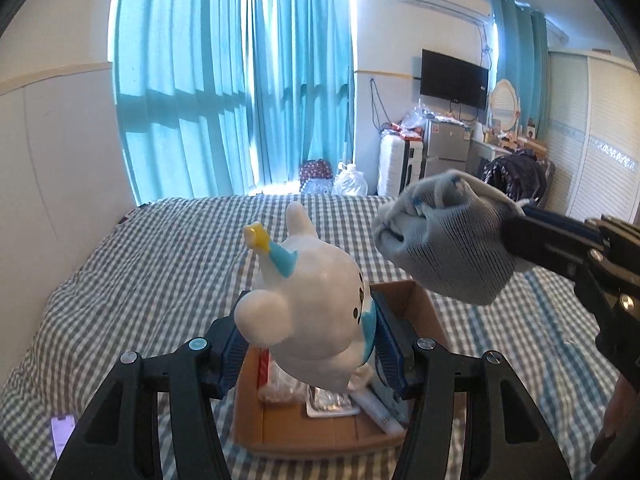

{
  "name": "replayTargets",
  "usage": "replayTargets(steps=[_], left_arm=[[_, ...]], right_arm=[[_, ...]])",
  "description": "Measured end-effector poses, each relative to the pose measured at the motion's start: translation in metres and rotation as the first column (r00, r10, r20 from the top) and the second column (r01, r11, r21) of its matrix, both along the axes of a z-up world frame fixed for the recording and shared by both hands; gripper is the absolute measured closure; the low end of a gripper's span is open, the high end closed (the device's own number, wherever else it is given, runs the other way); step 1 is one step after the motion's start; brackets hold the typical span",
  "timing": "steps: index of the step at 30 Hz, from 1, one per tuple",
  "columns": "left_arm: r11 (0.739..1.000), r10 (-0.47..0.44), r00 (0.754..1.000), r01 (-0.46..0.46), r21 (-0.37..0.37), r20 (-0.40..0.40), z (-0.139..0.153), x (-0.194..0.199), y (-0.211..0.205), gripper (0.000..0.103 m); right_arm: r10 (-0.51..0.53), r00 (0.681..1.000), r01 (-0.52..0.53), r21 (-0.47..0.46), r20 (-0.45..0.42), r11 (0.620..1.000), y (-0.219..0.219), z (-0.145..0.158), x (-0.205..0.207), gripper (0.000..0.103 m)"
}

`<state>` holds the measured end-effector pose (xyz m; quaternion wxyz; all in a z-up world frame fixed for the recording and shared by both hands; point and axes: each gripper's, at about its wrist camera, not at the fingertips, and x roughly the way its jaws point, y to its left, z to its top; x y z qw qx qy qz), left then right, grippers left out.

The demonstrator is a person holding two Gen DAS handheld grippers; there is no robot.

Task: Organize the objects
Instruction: 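Carry the bear toy and gray glove into the box and open both tools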

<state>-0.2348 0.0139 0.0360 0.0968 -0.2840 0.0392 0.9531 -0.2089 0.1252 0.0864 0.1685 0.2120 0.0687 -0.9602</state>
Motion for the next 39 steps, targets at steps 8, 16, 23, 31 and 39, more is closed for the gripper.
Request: replayTargets(steps=[8, 16, 23, 31, 39], left_arm=[[0.999, 0.002, 0.996, 0.001, -0.038, 0.09, -0.05, -0.051, 0.005, 0.045], [0.999, -0.007, 0.98, 0.015, -0.043, 0.198, -0.097, -0.076, 0.005, 0.045], [0.999, -0.013, 0.968, 0.023, -0.037, 0.249, -0.12, -0.075, 0.008, 0.045], [0.998, 0.005, 0.981, 0.006, -0.058, 0.192, -0.088, -0.055, 0.008, 0.027], [0.998, 0.043, 0.999, -0.042, -0.049, 0.023, -0.014, -0.004, -0.002, 0.007]], right_arm=[[0.004, 0.995, -0.002, -0.019, 0.099, 1.0, -0.001, -0.048, -0.073, 0.089], [0.009, 0.976, -0.006, -0.017, 0.217, 1.0, -0.003, -0.106, -0.111, 0.089], [0.01, 0.963, 0.003, -0.047, 0.268, 0.999, 0.007, -0.126, -0.115, 0.073], [-0.035, 0.977, 0.048, -0.057, 0.209, 0.997, 0.012, -0.094, -0.092, 0.056], [-0.126, 0.987, 0.13, -0.038, 0.1, 0.991, 0.018, -0.024, -0.038, 0.04]])
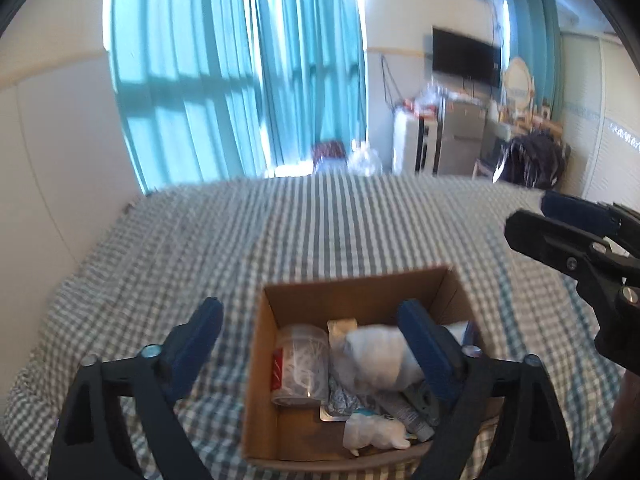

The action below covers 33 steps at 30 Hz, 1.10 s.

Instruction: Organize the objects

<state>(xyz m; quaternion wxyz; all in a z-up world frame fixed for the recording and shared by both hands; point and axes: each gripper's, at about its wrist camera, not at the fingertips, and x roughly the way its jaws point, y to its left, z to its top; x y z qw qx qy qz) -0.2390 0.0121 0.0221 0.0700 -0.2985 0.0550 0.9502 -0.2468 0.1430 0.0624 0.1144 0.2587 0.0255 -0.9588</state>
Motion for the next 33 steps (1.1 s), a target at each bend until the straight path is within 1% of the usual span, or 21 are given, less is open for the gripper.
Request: replayTargets(steps=[1, 3, 5, 7, 9, 12, 14, 16, 18, 22, 25, 28, 33], left_arm=[[1.0, -0.002, 0.999, 0.002, 0.011, -0.032, 0.012, 0.011, -0.002, 0.006], [1.0, 0.0, 0.997, 0.002, 0.022, -0.08, 0.029, 0.024, -0.004, 0.003], [1.0, 0.015, 0.991, -0.012, 0.026, -0.134, 0.046, 0.042, -0.008, 0.0], [0.999, 0.021, 0.984, -0.015, 0.035, -0.177, 0.058, 0.057, -0.009, 0.0], [0.998, 0.031, 0.979, -0.021, 0.053, -0.203, 0.067, 0.074, -0.013, 0.0], [0.997, 0.038, 0.974, -0.022, 0.074, -0.224, 0.074, 0.095, -0.014, 0.0], [0.996, 0.041, 0.969, -0.021, 0.082, -0.242, 0.077, 0.109, -0.016, 0.0], [0.996, 0.046, 0.968, -0.026, 0.083, -0.249, 0.077, 0.12, -0.017, 0.0], [0.995, 0.053, 0.968, -0.031, 0.093, -0.247, 0.076, 0.131, -0.018, 0.0], [0.99, 0.061, 0.968, -0.029, 0.136, -0.241, 0.068, 0.143, -0.022, 0.0], [0.986, 0.092, 0.962, -0.052, 0.156, -0.258, 0.065, 0.152, -0.026, 0.0], [0.98, 0.104, 0.959, -0.053, 0.192, -0.264, 0.06, 0.158, -0.03, 0.0], [0.985, 0.111, 0.958, -0.07, 0.16, -0.265, 0.041, 0.162, -0.027, 0.0]], right_arm=[[-0.012, 1.0, 0.012, -0.001, -0.02, 1.0, 0.002, 0.01, 0.011, 0.038], [-0.027, 0.999, 0.027, -0.004, -0.046, 1.0, 0.003, 0.027, 0.026, 0.037], [-0.048, 0.996, 0.047, -0.011, -0.072, 0.999, 0.006, 0.042, 0.044, 0.034], [-0.068, 0.992, 0.066, -0.023, -0.102, 0.998, 0.009, 0.054, 0.062, 0.023], [-0.088, 0.987, 0.084, -0.04, -0.131, 0.996, 0.012, 0.063, 0.084, 0.02], [-0.125, 0.981, 0.117, -0.062, -0.151, 0.991, 0.014, 0.068, 0.109, 0.012], [-0.155, 0.973, 0.145, -0.066, -0.169, 0.987, 0.015, 0.069, 0.125, 0.01], [-0.174, 0.968, 0.165, -0.061, -0.181, 0.984, 0.014, 0.069, 0.136, 0.004], [-0.19, 0.961, 0.181, -0.062, -0.202, 0.982, 0.014, 0.067, 0.15, 0.0], [-0.217, 0.95, 0.206, -0.071, -0.224, 0.976, 0.015, 0.06, 0.166, 0.0], [-0.23, 0.946, 0.219, -0.074, -0.23, 0.973, 0.019, 0.052, 0.176, 0.0], [-0.242, 0.939, 0.231, -0.072, -0.243, 0.97, 0.023, 0.043, 0.183, 0.0], [-0.246, 0.937, 0.236, -0.071, -0.247, 0.969, 0.028, 0.019, 0.185, 0.0]])
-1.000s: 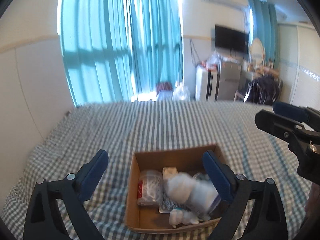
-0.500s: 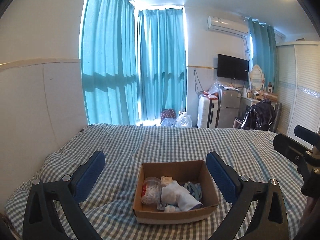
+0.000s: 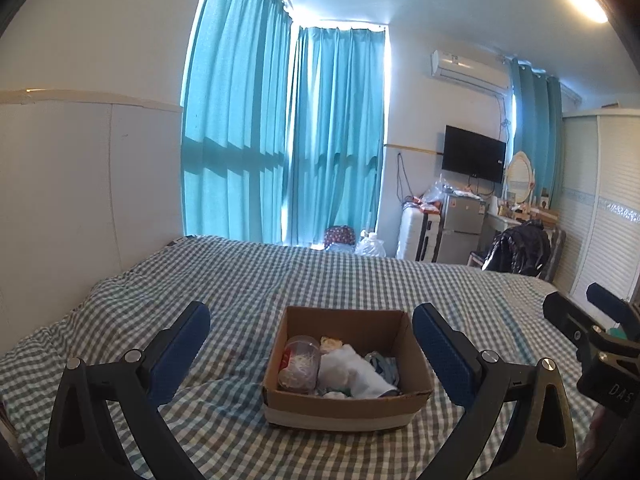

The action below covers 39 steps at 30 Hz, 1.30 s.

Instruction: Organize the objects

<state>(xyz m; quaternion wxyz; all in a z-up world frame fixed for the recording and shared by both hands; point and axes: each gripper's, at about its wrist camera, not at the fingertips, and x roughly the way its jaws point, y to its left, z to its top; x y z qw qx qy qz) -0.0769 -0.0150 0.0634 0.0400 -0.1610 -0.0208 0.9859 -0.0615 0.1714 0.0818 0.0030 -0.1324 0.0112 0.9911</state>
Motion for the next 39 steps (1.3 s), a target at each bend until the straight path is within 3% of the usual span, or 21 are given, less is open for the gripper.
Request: replayTargets(steps=[8, 13, 39], left_arm=[[0.999, -0.009, 0.998, 0.006, 0.049, 0.058, -0.031, -0.002, -0.006, 0.0], [1.0, -0.008, 0.998, 0.008, 0.014, 0.055, -0.036, 0.002, -0.001, 0.0], [1.0, -0.016, 0.997, 0.017, -0.019, 0.082, -0.045, 0.011, 0.001, 0.0]], right_arm=[[-0.009, 0.998, 0.008, 0.006, 0.061, 1.0, -0.001, -0.033, -0.009, 0.0], [-0.003, 0.997, 0.003, 0.0, 0.081, 1.0, -0.003, -0.042, -0.015, 0.0], [-0.004, 0.993, 0.004, 0.001, 0.114, 1.0, -0.004, -0.05, -0.016, 0.0]])
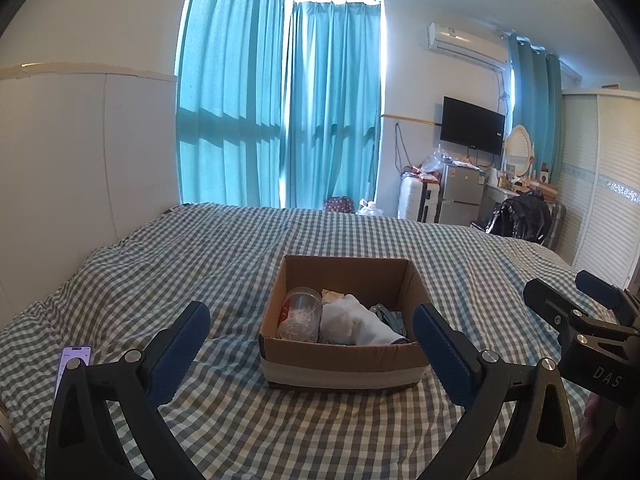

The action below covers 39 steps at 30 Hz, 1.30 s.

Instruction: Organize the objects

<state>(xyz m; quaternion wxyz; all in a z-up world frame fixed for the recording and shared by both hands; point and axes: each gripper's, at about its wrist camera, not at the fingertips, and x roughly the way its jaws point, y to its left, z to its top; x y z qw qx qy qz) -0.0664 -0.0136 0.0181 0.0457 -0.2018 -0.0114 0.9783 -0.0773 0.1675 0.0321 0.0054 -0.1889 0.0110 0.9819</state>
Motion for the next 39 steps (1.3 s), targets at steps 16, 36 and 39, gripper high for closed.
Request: replayTargets(steps=[16, 36, 39], left_arm=[[1.0, 0.018, 1.0, -0.018, -0.021, 0.006, 0.0016, 0.0017, 0.0037, 0.0], [0.999, 0.03, 0.999, -0.029, -0.032, 0.014, 0.0011, -0.0008, 0.0044, 0.0], [0.999, 0.028, 1.0, -0.028, -0.032, 0.013, 0.001, -0.0004, 0.0036, 0.0]], right_arm=[[0.005, 1.0, -0.005, -0.001, 0.004, 1.0, -0.0002, 0.0008, -0.0005, 0.0], [-0.005, 1.0, 0.005, -0.017, 0.019, 1.0, 0.0054, -0.0039, -0.0034, 0.0], [-0.005, 1.0, 0.005, -0.017, 0.018, 1.0, 0.0048, -0.0032, -0.0029, 0.0]])
